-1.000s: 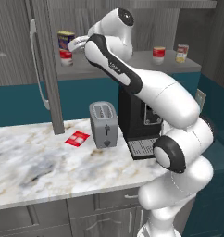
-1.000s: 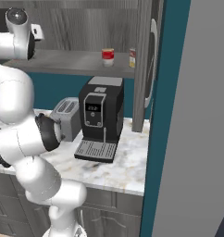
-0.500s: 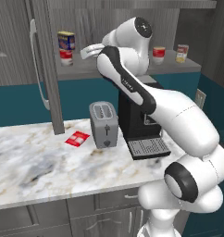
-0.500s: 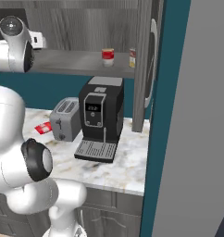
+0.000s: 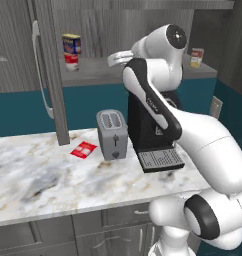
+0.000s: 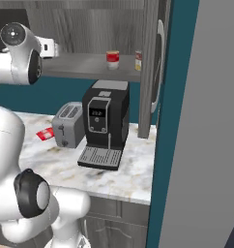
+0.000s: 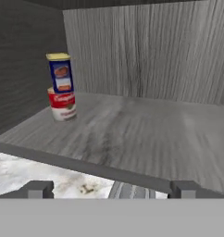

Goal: Stack two cans on top of the other two cans in the cabinet.

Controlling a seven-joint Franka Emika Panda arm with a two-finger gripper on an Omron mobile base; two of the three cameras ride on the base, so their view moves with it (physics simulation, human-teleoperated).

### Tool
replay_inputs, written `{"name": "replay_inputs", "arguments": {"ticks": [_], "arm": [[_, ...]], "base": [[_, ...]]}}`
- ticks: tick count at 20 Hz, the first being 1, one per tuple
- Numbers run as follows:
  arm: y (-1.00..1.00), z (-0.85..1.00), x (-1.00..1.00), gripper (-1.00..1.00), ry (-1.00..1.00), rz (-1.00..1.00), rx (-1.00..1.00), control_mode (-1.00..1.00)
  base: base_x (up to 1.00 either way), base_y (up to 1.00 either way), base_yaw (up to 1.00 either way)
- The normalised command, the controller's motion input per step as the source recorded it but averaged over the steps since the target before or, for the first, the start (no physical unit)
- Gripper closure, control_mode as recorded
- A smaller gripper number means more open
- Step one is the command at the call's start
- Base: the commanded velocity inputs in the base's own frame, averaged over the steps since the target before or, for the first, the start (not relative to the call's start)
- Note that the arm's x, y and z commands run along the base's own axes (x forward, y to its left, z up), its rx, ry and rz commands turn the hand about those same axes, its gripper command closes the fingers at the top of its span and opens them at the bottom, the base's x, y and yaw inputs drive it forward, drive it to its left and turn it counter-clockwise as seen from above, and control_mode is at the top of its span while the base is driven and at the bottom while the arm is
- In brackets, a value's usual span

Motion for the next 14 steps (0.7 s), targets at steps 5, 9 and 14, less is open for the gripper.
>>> {"name": "replay_inputs", "arguments": {"ticks": [5, 9, 14], "arm": [[-0.57, 0.01, -0.23, -1.00, 0.00, -0.19, 0.00, -1.00], [-0.49, 0.00, -0.11, -1.00, 0.00, -0.30, 0.04, -1.00], [-0.47, 0.00, -0.04, -1.00, 0.00, -0.34, 0.01, -1.00]], "base": [[0.00, 0.00, 0.00], [0.00, 0.00, 0.00], [0.00, 0.00, 0.00]]}}
